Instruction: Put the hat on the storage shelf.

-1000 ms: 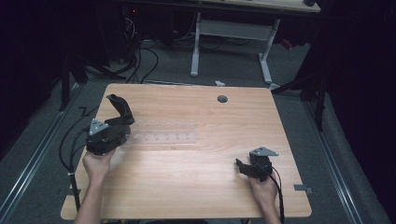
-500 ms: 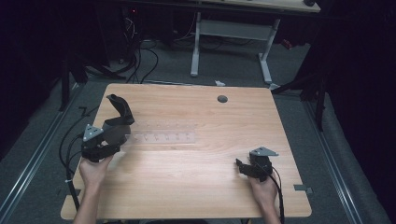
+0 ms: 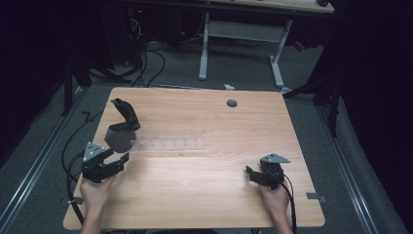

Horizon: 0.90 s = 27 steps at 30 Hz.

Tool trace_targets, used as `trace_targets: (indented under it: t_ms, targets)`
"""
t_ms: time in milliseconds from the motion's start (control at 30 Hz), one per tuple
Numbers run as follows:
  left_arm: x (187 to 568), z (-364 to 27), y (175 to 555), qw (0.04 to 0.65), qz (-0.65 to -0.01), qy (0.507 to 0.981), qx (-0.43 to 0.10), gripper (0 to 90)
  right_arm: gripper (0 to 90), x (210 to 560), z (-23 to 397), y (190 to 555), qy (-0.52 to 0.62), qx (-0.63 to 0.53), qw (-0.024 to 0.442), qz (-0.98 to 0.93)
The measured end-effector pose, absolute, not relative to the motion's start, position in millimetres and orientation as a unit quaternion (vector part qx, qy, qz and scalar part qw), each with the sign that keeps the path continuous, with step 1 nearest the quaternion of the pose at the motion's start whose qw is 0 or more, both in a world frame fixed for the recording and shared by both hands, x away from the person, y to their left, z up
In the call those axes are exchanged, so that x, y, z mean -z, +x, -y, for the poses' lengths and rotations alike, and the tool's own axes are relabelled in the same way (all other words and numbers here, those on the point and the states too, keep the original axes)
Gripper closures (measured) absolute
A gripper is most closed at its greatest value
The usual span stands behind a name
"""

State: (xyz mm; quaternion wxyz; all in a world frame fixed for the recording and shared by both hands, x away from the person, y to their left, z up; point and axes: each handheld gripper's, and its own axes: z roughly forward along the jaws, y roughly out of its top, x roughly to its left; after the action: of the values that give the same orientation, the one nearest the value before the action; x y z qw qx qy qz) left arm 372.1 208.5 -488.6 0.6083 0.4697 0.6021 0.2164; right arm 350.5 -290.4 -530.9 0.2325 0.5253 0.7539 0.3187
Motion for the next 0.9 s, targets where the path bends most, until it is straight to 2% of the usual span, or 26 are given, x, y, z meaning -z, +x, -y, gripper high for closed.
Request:
trace_targets:
  t_ms: [400,700,900]
  targets:
    - [501.8,-195.1,349.1,0.603,-0.599,0.484,-0.208,34.7,34.4,530.8,290.4,350.5,0.525,-0.319,0.233,-0.754]
    - [516.9,-152.8,348.4,0.591,-0.575,0.539,-0.174,34.7,34.4,530.9,290.4,350.5,0.525,-0.319,0.233,-0.754]
    - [525.6,-127.0,354.1,0.577,-0.559,0.569,-0.173,35.0,34.3,530.9,290.3,350.3,0.526,-0.319,0.232,-0.753]
